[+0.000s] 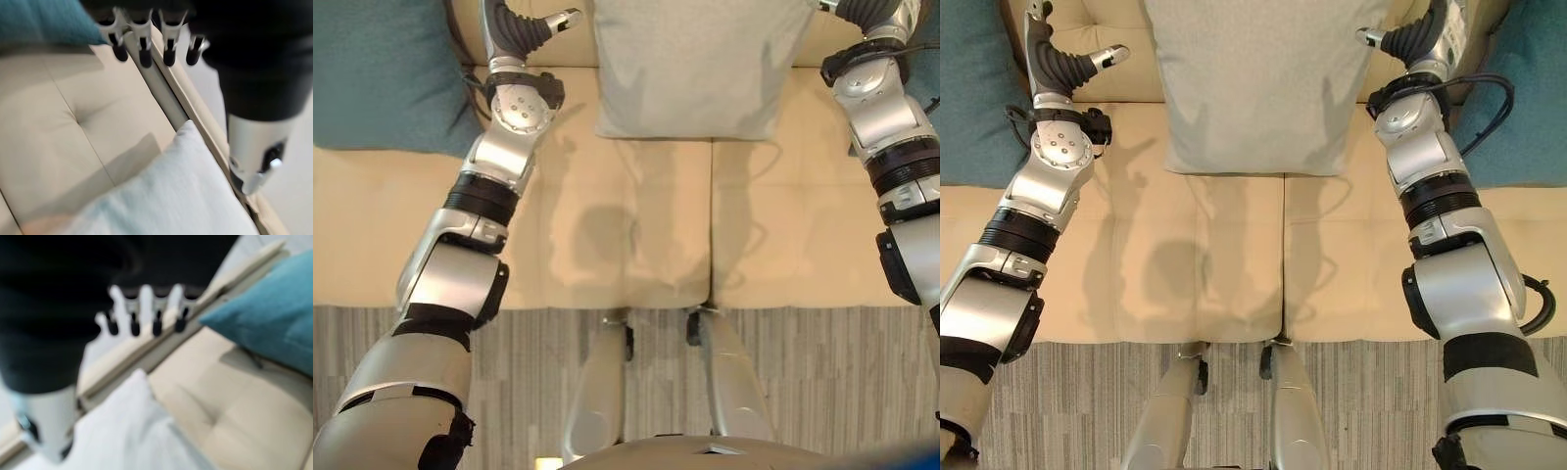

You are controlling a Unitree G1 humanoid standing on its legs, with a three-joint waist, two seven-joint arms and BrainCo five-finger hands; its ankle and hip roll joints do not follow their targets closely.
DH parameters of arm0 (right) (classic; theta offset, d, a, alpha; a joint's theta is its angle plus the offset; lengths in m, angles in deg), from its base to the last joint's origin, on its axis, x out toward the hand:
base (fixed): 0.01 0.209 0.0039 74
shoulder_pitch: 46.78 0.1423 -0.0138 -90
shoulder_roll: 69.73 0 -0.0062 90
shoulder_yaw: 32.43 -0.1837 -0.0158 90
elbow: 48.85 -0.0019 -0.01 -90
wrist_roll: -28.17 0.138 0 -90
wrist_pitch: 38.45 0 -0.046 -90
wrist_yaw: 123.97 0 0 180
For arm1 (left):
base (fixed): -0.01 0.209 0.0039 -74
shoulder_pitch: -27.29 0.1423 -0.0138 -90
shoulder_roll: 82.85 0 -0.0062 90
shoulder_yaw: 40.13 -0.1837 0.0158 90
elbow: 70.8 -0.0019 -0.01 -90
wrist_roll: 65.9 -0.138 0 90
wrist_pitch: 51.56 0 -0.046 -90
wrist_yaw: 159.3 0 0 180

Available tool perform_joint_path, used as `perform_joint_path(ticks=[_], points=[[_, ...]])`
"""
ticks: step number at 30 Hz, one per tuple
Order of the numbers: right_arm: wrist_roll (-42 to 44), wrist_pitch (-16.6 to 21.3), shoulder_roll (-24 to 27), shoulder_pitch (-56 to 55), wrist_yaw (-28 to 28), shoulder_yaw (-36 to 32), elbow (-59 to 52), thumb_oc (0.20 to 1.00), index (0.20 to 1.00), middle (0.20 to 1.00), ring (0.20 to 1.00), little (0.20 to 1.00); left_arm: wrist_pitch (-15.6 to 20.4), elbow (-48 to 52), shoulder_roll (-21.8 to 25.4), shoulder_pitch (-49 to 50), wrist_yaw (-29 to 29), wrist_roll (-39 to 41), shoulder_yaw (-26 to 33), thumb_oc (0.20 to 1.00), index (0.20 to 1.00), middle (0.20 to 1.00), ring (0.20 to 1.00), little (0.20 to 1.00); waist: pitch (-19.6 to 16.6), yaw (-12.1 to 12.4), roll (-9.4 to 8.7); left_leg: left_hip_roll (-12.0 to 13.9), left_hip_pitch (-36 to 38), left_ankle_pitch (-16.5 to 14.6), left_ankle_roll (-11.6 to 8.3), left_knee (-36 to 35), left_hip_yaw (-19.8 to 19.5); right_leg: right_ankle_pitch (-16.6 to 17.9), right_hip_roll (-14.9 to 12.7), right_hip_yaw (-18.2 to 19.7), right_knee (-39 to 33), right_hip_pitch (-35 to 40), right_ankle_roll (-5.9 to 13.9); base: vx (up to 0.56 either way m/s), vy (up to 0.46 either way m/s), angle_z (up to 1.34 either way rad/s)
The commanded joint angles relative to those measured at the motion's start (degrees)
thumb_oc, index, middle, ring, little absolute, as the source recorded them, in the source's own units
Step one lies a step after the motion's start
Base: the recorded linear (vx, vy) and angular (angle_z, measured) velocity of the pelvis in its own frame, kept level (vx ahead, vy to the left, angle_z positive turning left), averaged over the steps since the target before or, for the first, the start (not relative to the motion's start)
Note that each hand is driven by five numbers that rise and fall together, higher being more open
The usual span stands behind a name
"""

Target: Pick up all the scattered cushions and arrange them neatly on the sofa.

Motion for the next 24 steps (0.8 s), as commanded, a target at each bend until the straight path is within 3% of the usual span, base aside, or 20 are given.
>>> perform_joint_path(ticks=[1,2,3,5,7,9,10,14,15,17,24], points=[[-0.2,1.3,9.7,-11.9,0.3,-4.7,-5.6,1.000,1.000,1.000,1.000,1.000,0.8,3.0,6.0,10.0,0.2,-3.2,7.0,1.000,1.000,1.000,1.000,1.000,-4.4,0.1,-0.22,0.4,4.2,-7.0,-1.63,2.0,0.6,-1.2,-2.3,1.1,-5.5,7.2,5.55,0.17,0.069,-0.02],[0.7,2.3,13.0,-19.2,-3.4,-6.8,-8.0,1.000,1.000,1.000,1.000,1.000,1.8,4.9,8.6,16.4,4.3,-2.0,9.3,1.000,1.000,1.000,1.000,1.000,-5.5,0.1,-0.27,0.5,6.4,-6.7,-1.74,0.7,0.7,-1.0,-2.1,1.0,-6.7,9.7,5.75,0.18,0.043,-0.02],[0.6,2.5,13.6,-23.3,-4.9,-8.2,-9.1,1.000,1.000,1.000,1.000,1.000,2.0,6.2,9.3,19.7,6.2,-1.5,10.0,1.000,1.000,1.000,1.000,1.000,-6.0,0.1,-0.42,0.6,7.6,-6.5,-1.79,0.1,0.7,-0.9,-2.1,0.8,-7.2,11.0,5.84,0.19,0.011,0.00],[0.7,4.4,14.7,-39.4,-10.3,-15.3,-13.0,1.000,1.000,1.000,1.000,1.000,3.3,12.6,11.1,35.2,12.7,-1.3,15.2,1.000,1.000,1.000,1.000,1.000,-7.4,0.0,-0.56,0.9,12.2,-6.0,-1.77,-2.3,0.5,-0.5,-2.4,0.1,-9.2,16.0,6.29,0.20,0.015,0.04],[-0.8,6.0,12.3,-51.4,-15.4,-18.7,-17.0,1.000,1.000,1.000,1.000,1.000,3.7,15.2,6.9,49.0,17.8,-0.1,19.1,1.000,1.000,1.000,1.000,1.000,-8.6,0.1,-1.03,0.9,16.5,-5.5,-1.50,-4.0,0.6,0.2,-2.9,-0.4,-11.6,20.8,6.78,0.17,0.027,0.02],[-2.3,6.6,9.0,-58.6,-19.3,-20.0,-16.2,1.000,1.000,1.000,1.000,1.000,3.0,13.4,2.2,57.6,22.3,1.4,19.3,1.000,1.000,1.000,1.000,1.000,-9.8,0.2,-0.93,1.2,20.7,-5.2,-1.22,-6.2,0.8,0.6,-3.0,-0.9,-14.3,25.2,7.18,0.15,0.037,-0.03],[-4.7,6.9,6.9,-63.5,-22.1,-20.6,-15.2,1.000,1.000,1.000,1.000,1.000,2.0,10.2,-0.1,62.8,25.6,-1.7,18.8,1.000,1.000,1.000,1.000,1.000,-11.1,-0.1,-0.80,1.4,23.5,-4.7,-0.95,-8.0,1.3,1.0,-2.8,-0.8,-16.0,27.7,7.52,0.12,0.069,-0.01],[-7.3,6.6,-2.2,-67.3,-24.0,-17.0,-3.1,1.000,1.000,1.000,1.000,1.000,-0.4,-8.2,-7.6,66.6,27.6,-7.4,16.4,1.000,1.000,1.000,1.000,1.000,-13.4,-0.6,-0.99,1.9,28.7,-4.4,-0.38,-11.0,2.7,1.1,-2.1,0.4,-18.5,32.1,8.00,0.03,0.047,-0.21],[-6.6,5.9,-7.6,-67.7,-25.0,-14.3,4.5,1.000,1.000,1.000,1.000,1.000,-1.9,-20.1,-11.6,65.8,26.6,-9.5,15.0,1.000,1.000,1.000,1.000,1.000,-14.8,-1.0,-1.48,1.9,30.7,-4.7,-0.23,-12.0,3.9,1.3,-1.8,1.4,-19.5,33.3,8.11,-0.05,0.028,-0.62],[-8.2,4.4,-12.5,-68.5,-26.1,-10.1,14.2,1.000,1.000,1.000,1.000,1.000,-3.4,-29.9,-14.2,65.6,26.8,-13.1,13.0,1.000,1.000,1.000,1.000,1.000,-16.1,-0.6,-2.01,1.6,32.9,-5.5,0.21,-12.4,5.0,1.8,-2.0,2.4,-20.7,34.8,8.34,-0.08,0.051,-0.58],[-11.5,2.7,-15.2,-69.0,-26.4,-7.6,19.4,1.000,1.000,1.000,1.000,1.000,-4.0,-32.0,-15.9,65.5,26.0,-13.9,12.2,1.000,1.000,1.000,1.000,1.000,-15.5,0.0,-1.96,-0.1,33.9,-6.6,2.00,-11.7,5.7,2.9,-3.4,3.9,-19.2,34.1,9.44,-0.11,0.098,-0.16]])
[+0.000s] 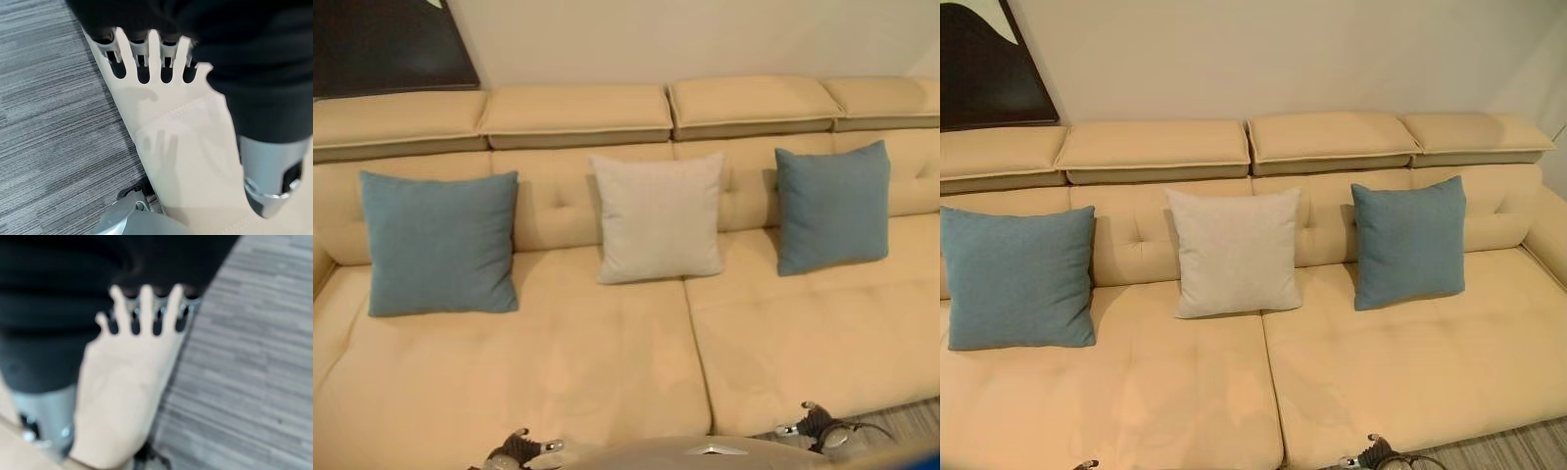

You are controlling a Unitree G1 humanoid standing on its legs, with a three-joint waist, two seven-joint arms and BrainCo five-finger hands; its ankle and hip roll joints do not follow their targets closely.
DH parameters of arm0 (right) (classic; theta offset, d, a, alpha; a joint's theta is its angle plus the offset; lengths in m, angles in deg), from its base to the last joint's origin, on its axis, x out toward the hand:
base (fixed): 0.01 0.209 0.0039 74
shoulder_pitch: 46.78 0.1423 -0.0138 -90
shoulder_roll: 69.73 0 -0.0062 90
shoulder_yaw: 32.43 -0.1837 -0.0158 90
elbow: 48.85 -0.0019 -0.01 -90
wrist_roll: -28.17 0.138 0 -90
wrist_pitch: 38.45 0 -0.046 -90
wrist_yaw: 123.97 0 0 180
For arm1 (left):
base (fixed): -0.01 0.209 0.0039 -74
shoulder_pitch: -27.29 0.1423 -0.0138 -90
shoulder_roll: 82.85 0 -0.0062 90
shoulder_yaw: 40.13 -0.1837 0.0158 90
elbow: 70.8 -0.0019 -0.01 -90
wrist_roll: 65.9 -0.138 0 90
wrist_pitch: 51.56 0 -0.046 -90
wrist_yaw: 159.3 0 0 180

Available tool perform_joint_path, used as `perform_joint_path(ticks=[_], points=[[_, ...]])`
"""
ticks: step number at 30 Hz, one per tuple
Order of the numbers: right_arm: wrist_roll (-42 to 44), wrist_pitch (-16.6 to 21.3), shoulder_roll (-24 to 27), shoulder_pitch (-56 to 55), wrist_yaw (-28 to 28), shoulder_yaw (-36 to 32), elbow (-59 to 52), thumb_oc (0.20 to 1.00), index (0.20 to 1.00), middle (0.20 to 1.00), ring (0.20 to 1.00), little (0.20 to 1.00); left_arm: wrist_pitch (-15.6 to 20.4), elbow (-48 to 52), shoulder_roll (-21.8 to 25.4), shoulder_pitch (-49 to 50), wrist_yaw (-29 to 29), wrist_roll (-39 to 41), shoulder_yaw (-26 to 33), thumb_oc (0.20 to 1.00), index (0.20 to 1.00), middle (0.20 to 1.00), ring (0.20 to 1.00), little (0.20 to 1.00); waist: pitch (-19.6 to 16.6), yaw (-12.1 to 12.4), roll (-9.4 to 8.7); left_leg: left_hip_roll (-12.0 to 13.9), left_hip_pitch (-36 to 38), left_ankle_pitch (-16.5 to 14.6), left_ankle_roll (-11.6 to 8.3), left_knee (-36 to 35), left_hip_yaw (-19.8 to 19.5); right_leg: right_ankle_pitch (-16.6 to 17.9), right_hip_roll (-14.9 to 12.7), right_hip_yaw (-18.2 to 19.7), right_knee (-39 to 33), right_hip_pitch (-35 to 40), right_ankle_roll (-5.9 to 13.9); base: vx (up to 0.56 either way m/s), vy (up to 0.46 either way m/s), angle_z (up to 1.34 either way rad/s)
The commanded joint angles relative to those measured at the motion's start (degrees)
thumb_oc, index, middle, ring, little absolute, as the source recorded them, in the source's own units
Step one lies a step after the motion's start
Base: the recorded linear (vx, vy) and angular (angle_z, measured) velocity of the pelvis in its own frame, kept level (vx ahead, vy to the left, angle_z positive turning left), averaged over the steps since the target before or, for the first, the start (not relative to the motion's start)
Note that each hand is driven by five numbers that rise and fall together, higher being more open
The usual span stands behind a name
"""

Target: Pick up all the scattered cushions and arrange them neatly on the sofa.

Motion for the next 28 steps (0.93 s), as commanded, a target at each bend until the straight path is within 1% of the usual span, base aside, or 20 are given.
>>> perform_joint_path(ticks=[1,3,4,5,6,7,8,9,11,12,13,15,16,17,18,19,20,21,24,28], points=[[-0.8,-1.0,1.7,5.0,0.9,0.0,0.7,1.000,1.000,1.000,1.000,1.000,0.5,0.2,2.0,-3.3,-0.8,-1.1,1.7,1.000,1.000,1.000,1.000,1.000,4.2,0.6,-2.29,-0.4,0.9,-5.0,-0.61,1.8,-1.1,-2.3,-4.7,-1.3,3.1,-0.2,6.61,-0.19,0.170,-0.06],[-1.4,-1.5,1.5,5.4,1.2,0.0,0.9,1.000,1.000,1.000,1.000,1.000,0.9,0.6,1.5,-4.1,-1.2,-0.7,1.2,1.000,1.000,1.000,1.000,1.000,5.4,0.5,-2.29,-1.5,-0.5,-4.8,0.23,2.3,-0.9,-0.1,-5.8,-0.3,3.6,-3.2,7.51,-0.25,0.196,-0.43],[-1.6,-1.5,1.4,5.6,1.4,0.2,1.0,1.000,1.000,1.000,1.000,1.000,1.0,0.5,1.4,-4.4,-1.4,-0.8,1.0,1.000,1.000,1.000,1.000,1.000,5.6,0.6,-2.22,-1.6,-0.9,-4.6,0.35,2.3,-0.8,0.1,-5.8,-0.2,3.7,-4.0,7.78,-0.33,0.143,-0.66],[-1.8,-1.7,0.8,6.4,1.6,0.7,1.2,1.000,1.000,1.000,1.000,1.000,1.0,0.6,1.6,-5.2,-1.6,-0.7,0.4,1.000,1.000,1.000,1.000,1.000,7.2,0.7,-1.87,-1.2,-2.5,-3.9,0.69,2.8,-0.5,-0.7,-5.5,-1.4,7.1,-6.1,7.54,-0.33,0.110,-0.43],[-1.1,-1.5,0.5,6.4,1.8,1.1,1.4,1.000,1.000,1.000,1.000,1.000,0.7,0.7,1.8,-5.6,-1.6,-1.1,-0.3,1.000,1.000,1.000,1.000,1.000,7.4,0.9,-1.35,-0.8,-3.8,-3.1,0.98,3.4,-0.7,-4.5,-4.0,-1.9,11.7,-5.5,5.96,-0.34,0.090,-0.03],[-0.7,-1.4,0.3,6.3,1.5,1.6,1.5,1.000,1.000,1.000,1.000,1.000,-0.6,-0.1,2.6,-7.2,-0.9,-1.0,-0.3,1.000,1.000,1.000,1.000,1.000,6.8,1.2,-0.96,-0.5,-4.2,-2.6,1.03,3.2,-0.6,-7.5,-2.8,-2.2,14.9,-4.2,5.09,-0.21,0.050,-0.15],[-0.4,-1.2,0.3,6.3,1.3,1.9,1.9,1.000,1.000,1.000,1.000,1.000,-0.3,-0.5,3.5,-8.4,-0.7,-0.7,-0.1,1.000,1.000,1.000,1.000,1.000,5.7,1.3,-0.85,-0.3,-4.5,-2.3,1.00,2.9,-0.1,-9.8,-1.6,-1.9,16.8,-2.3,4.65,-0.12,-0.041,-0.34],[-0.5,-1.1,0.4,6.3,1.3,2.0,2.2,1.000,1.000,1.000,1.000,1.000,-0.1,-0.5,3.5,-8.7,-0.5,-0.5,-0.1,1.000,1.000,1.000,1.000,1.000,4.4,2.0,-1.59,-0.6,-5.6,-2.3,0.67,3.3,0.6,-10.9,-0.9,-2.0,14.8,1.3,4.66,-0.10,-0.098,-0.54],[-1.3,-1.3,0.5,6.4,1.4,2.8,1.9,1.000,1.000,1.000,1.000,1.000,-0.1,-0.5,3.3,-9.0,-0.7,0.1,0.2,1.000,1.000,1.000,1.000,1.000,3.7,2.9,-2.73,-0.2,-7.0,-1.7,-0.05,4.3,1.7,-11.2,-0.6,-2.5,10.0,3.4,4.06,-0.14,-0.218,-0.73],[-0.6,-1.2,0.8,6.4,1.5,3.1,1.9,1.000,1.000,1.000,1.000,1.000,-0.3,-0.4,3.1,-10.1,-0.7,0.8,0.0,1.000,1.000,1.000,1.000,1.000,3.9,2.5,-3.18,1.0,-8.2,-0.5,-1.01,5.4,1.4,-11.9,1.3,-0.8,7.0,4.0,2.54,-0.16,-0.257,-0.35],[-0.4,-1.2,0.9,6.5,1.6,3.1,2.0,1.000,1.000,1.000,1.000,1.000,-0.3,-0.3,2.9,-10.4,-0.8,1.1,-0.2,1.000,1.000,1.000,1.000,1.000,4.1,2.3,-3.23,1.2,-8.7,-0.1,-1.24,5.6,1.1,-11.9,1.8,-0.7,6.7,3.9,2.18,-0.21,-0.280,0.31],[1.0,-1.2,1.5,6.4,2.5,3.1,2.2,1.000,1.000,1.000,1.000,1.000,-0.4,0.4,2.6,-14.0,-1.0,2.6,-1.9,1.000,1.000,1.000,1.000,1.000,5.7,1.5,-3.55,2.9,-13.6,3.6,-3.06,7.5,0.2,-11.7,3.7,-0.7,4.6,3.4,0.54,-0.30,-0.220,0.79],[1.3,-1.5,2.1,6.6,2.7,3.2,3.2,1.000,1.000,1.000,1.000,1.000,-0.4,0.3,2.3,-15.9,-1.1,3.4,-2.7,1.000,1.000,1.000,1.000,1.000,6.7,1.2,-4.01,2.1,-15.3,2.2,-3.06,11.1,-1.1,-10.4,3.4,-1.7,4.8,2.1,0.05,-0.34,-0.126,1.14],[1.0,-1.4,2.3,6.5,2.4,3.0,3.9,1.000,1.000,1.000,1.000,1.000,-0.6,-0.5,1.9,-16.1,-0.7,3.4,-2.2,1.000,1.000,1.000,1.000,1.000,6.3,0.3,-4.92,1.4,-13.1,-3.4,-2.55,15.1,-0.7,-9.6,2.1,-2.2,4.8,1.6,0.21,-0.20,0.058,0.81],[-0.1,-1.7,2.6,6.2,1.9,3.1,4.3,1.000,1.000,1.000,1.000,1.000,-0.8,-1.1,1.6,-15.8,-0.6,2.8,-2.4,1.000,1.000,1.000,1.000,1.000,5.0,-0.8,-4.02,1.9,-8.9,-5.0,-2.81,13.3,-2.4,-9.4,1.9,-2.2,5.1,1.2,0.66,0.03,0.204,0.56],[-0.7,-1.6,2.4,5.6,1.4,3.1,4.5,1.000,1.000,1.000,1.000,1.000,-1.1,-1.7,1.6,-16.1,-0.5,2.4,-2.5,1.000,1.000,1.000,1.000,1.000,3.8,-1.7,-2.99,2.7,-6.3,-4.1,-3.05,9.1,-1.6,-9.3,1.9,-2.6,5.4,1.2,1.03,0.20,0.337,0.24],[-1.5,-1.8,2.3,5.1,0.7,3.3,4.9,1.000,1.000,1.000,1.000,1.000,-1.5,-2.1,2.6,-16.6,0.1,1.7,-2.3,1.000,1.000,1.000,1.000,1.000,2.3,-2.2,-2.46,2.4,-3.2,-4.0,-2.78,4.9,-1.0,-9.1,1.3,-2.6,4.8,2.1,1.65,0.20,0.290,0.34],[-1.9,-1.6,2.0,4.4,0.7,3.4,5.0,1.000,1.000,1.000,1.000,1.000,-0.5,-2.0,3.0,-15.5,0.6,1.1,-1.9,1.000,1.000,1.000,1.000,1.000,1.9,-1.9,-2.53,2.2,-1.7,-4.0,-2.63,3.6,-0.6,-8.8,0.9,-2.5,4.3,3.0,2.04,0.15,0.253,0.11],[-1.1,-1.3,0.6,3.0,0.8,3.0,4.1,1.000,1.000,1.000,1.000,1.000,-1.2,-1.9,2.4,-12.2,0.0,0.1,-0.9,1.000,1.000,1.000,1.000,1.000,2.5,-0.6,-3.34,1.8,-0.3,-3.7,-2.26,1.6,-0.5,-8.0,0.3,-2.6,3.1,3.7,2.77,0.00,0.086,-0.45],[-0.3,-1.0,0.2,2.7,1.0,2.7,4.2,1.000,1.000,1.000,1.000,1.000,-1.0,-1.4,2.2,-10.9,0.1,-0.4,-1.3,1.000,1.000,1.000,1.000,1.000,2.4,-0.1,-3.12,1.6,0.8,-3.6,-2.10,0.9,-0.5,-7.7,0.0,-2.6,2.4,4.5,3.29,-0.01,0.016,0.13]])
